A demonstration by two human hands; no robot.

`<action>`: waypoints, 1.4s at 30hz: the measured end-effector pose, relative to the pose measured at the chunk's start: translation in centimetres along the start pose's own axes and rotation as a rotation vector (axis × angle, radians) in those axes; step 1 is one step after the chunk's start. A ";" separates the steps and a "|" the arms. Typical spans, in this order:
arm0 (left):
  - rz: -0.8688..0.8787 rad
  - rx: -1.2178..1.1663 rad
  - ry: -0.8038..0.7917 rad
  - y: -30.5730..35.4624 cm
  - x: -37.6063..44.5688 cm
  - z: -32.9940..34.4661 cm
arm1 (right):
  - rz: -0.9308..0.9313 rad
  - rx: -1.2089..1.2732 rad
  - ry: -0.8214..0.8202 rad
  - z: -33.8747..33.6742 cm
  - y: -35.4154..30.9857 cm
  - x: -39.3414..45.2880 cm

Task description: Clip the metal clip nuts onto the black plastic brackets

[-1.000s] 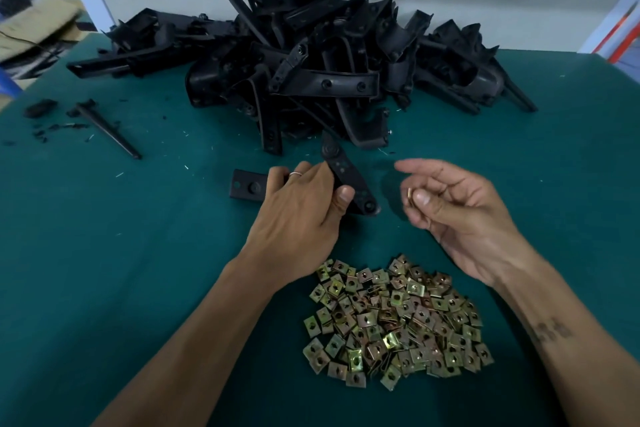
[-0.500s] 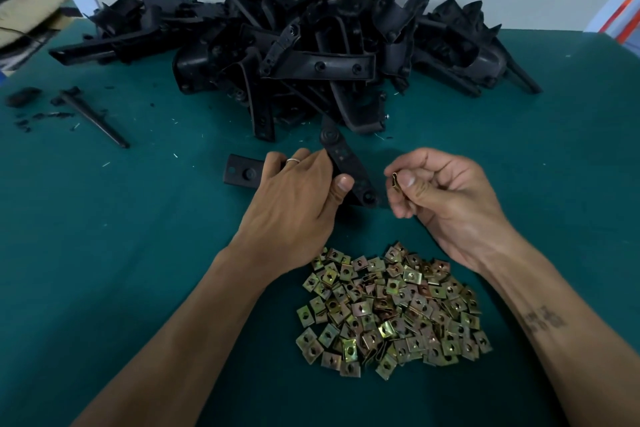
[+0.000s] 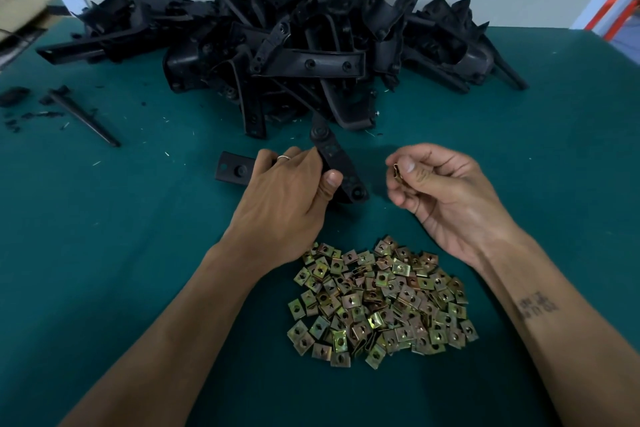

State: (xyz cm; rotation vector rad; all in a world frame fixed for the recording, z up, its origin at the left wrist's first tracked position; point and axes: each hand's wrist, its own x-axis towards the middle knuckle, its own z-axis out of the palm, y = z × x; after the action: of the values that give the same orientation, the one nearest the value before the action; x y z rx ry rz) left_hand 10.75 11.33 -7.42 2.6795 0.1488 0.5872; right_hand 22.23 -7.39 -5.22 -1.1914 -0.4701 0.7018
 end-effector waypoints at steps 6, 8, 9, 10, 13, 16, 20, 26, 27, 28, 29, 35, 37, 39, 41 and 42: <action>0.069 -0.070 0.013 0.1 -0.1 -0.2 | -0.012 0.029 0.054 0.0 0.2 0.0; 0.102 -0.081 0.030 0.4 -0.1 -0.4 | -0.019 0.040 0.071 0.3 0.3 0.0; 0.108 -0.074 0.056 0.6 -0.1 -0.5 | -0.029 0.042 0.070 0.6 0.5 0.0; 0.107 -0.062 0.089 0.7 -0.2 -0.6 | -0.046 0.036 0.061 0.9 0.7 0.1; 0.070 -0.074 0.190 1.0 -0.3 -0.6 | -0.123 -0.053 0.035 2.0 1.4 0.1; 0.001 -0.144 0.220 1.2 -0.4 -0.9 | -0.215 -0.147 0.007 2.6 1.7 0.0; -0.048 -0.384 0.250 1.3 -0.5 -1.1 | -0.285 -0.214 0.039 2.8 1.6 -0.1; 0.036 -0.342 0.227 0.6 -0.4 -0.7 | -0.330 -0.287 0.034 3.4 1.7 -0.5; 0.044 -0.334 0.221 0.6 -0.4 -0.6 | -0.339 -0.302 0.036 3.4 1.7 -0.5; 0.051 -0.338 0.207 0.5 -0.3 -0.7 | -0.351 -0.315 0.039 3.4 1.7 -0.5; 0.063 -0.349 0.190 0.4 -0.2 -0.7 | -0.364 -0.330 0.042 3.4 1.7 -0.6; 0.104 -0.387 0.154 0.3 0.0 -0.5 | -0.456 -0.594 0.059 2.9 1.7 -0.5; 0.109 -0.404 0.149 0.2 0.0 -0.4 | -0.570 -0.805 0.039 2.6 1.6 -0.3; 0.093 -0.422 0.141 0.0 -0.1 -0.4 | -0.729 -1.020 -0.003 2.3 1.4 -0.1; 0.060 -0.469 0.142 -0.1 -0.3 -0.5 | -0.831 -1.139 -0.047 2.2 1.2 0.1; 0.049 -0.481 0.146 -0.1 -0.3 -0.5 | -0.871 -1.191 -0.065 2.3 1.1 0.1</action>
State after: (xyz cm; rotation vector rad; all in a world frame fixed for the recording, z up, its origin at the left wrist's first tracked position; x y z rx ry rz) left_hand 10.29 11.55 -7.17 2.1812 -0.0193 0.7299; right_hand 20.53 -5.58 -5.55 -1.8213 -1.4597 -0.4068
